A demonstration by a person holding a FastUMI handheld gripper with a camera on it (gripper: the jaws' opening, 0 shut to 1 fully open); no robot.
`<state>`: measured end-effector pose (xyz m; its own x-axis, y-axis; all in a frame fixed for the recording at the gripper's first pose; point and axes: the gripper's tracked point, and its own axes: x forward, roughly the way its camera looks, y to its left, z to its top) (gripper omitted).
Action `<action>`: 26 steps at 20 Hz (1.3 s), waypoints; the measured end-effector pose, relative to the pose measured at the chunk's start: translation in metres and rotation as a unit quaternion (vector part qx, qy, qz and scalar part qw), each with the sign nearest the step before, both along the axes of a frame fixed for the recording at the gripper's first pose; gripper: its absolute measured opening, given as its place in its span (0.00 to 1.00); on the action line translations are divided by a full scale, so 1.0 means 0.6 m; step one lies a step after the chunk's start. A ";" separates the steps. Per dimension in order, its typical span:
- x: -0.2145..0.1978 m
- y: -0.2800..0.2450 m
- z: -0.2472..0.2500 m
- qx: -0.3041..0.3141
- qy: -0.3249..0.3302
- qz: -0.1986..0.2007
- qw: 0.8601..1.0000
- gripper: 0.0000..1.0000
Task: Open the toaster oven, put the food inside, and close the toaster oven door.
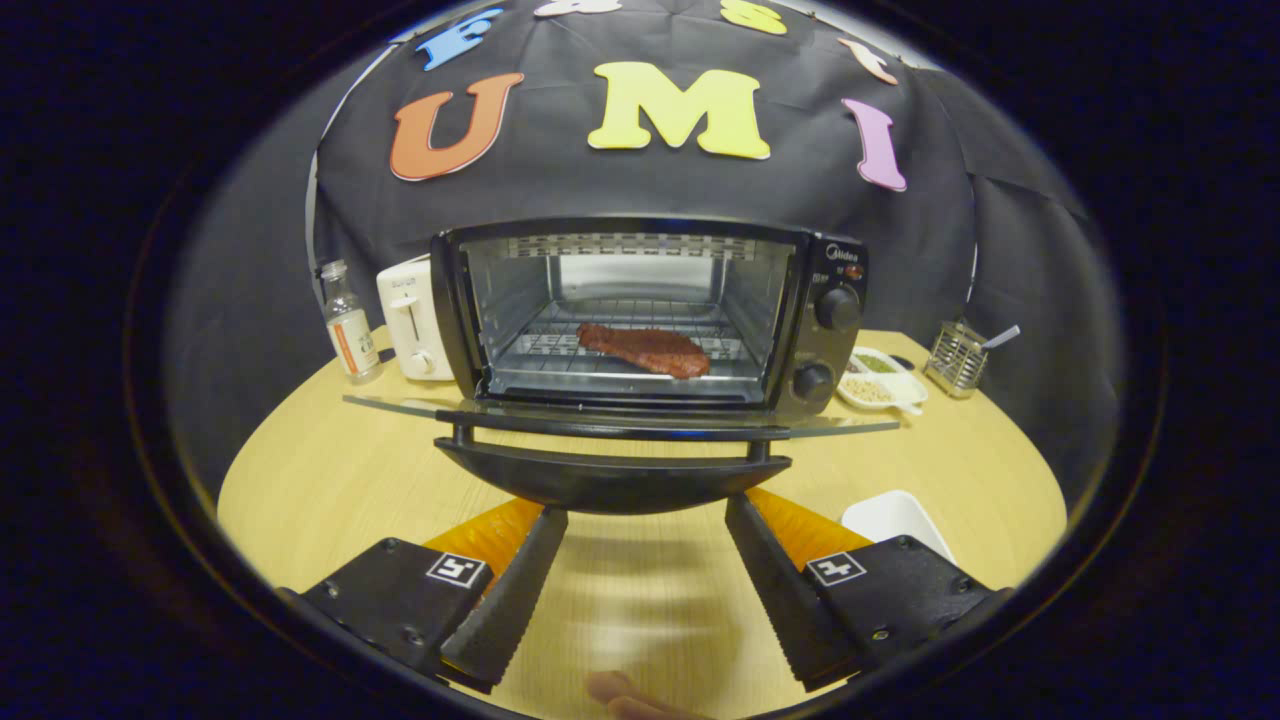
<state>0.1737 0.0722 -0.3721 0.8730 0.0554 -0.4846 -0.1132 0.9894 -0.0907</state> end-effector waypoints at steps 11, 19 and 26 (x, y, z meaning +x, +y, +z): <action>0.082 0.033 0.241 0.010 -0.169 0.029 0.985 1.00; -0.074 0.014 0.417 0.022 -0.237 0.030 0.971 1.00; -0.258 -0.042 0.566 0.004 -0.312 0.022 0.950 1.00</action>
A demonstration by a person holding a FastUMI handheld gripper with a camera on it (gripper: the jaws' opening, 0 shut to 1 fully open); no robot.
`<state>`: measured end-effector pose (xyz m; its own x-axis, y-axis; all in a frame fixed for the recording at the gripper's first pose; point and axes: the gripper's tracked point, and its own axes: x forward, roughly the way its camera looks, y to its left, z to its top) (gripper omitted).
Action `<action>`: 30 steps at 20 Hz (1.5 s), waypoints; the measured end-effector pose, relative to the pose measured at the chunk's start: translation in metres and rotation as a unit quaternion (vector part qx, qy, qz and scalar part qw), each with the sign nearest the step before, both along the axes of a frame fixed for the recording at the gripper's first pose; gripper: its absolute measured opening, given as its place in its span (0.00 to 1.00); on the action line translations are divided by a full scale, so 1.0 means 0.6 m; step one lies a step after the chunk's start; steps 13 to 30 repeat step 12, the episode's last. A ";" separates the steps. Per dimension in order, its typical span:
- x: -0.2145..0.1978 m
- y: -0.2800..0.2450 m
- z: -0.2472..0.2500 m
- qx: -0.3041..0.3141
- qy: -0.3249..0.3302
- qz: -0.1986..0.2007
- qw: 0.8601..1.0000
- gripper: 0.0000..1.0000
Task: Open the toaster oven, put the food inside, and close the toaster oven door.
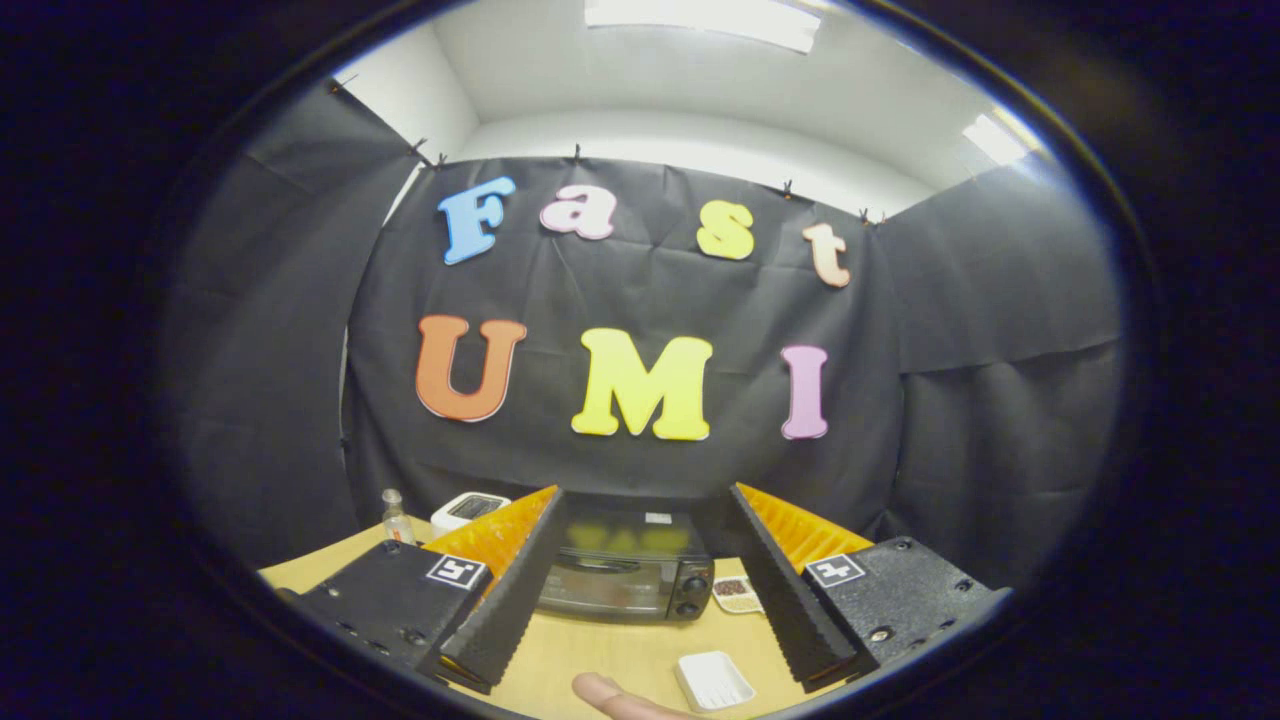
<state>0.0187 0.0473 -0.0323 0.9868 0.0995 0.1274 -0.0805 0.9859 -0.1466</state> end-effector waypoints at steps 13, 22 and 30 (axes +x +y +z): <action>-0.184 -0.060 0.002 0.004 -0.020 -0.007 1.000 1.00; -0.184 -0.060 0.002 0.004 -0.020 -0.007 1.000 1.00; -0.184 -0.060 0.002 0.004 -0.020 -0.007 1.000 1.00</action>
